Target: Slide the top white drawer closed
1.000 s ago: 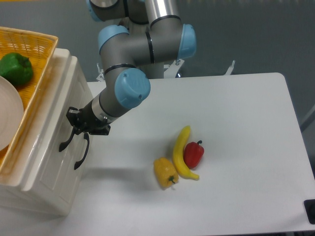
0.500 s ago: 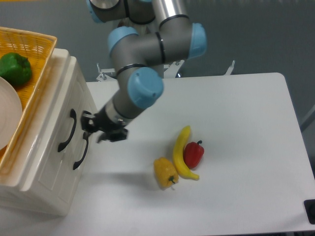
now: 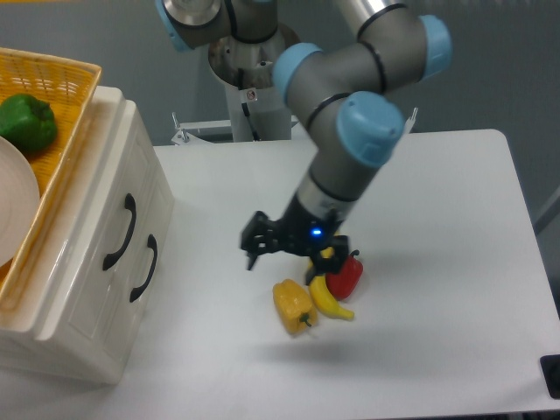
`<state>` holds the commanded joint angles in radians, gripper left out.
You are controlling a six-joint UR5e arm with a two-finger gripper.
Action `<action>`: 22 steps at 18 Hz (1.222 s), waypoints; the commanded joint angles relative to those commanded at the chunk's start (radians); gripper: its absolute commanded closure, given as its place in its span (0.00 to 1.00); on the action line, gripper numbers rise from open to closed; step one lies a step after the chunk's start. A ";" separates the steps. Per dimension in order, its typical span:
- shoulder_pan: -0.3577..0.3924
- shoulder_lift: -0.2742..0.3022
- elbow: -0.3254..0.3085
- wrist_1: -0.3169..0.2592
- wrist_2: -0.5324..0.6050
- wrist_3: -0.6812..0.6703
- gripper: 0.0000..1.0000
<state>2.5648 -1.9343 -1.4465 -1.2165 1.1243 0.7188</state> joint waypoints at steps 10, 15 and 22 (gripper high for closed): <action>0.061 -0.044 -0.008 0.048 0.218 0.503 0.00; 0.092 -0.100 0.023 0.045 0.380 0.758 0.00; 0.114 -0.198 0.124 0.017 0.466 0.838 0.00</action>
<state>2.6783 -2.1321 -1.3224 -1.1995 1.5907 1.5570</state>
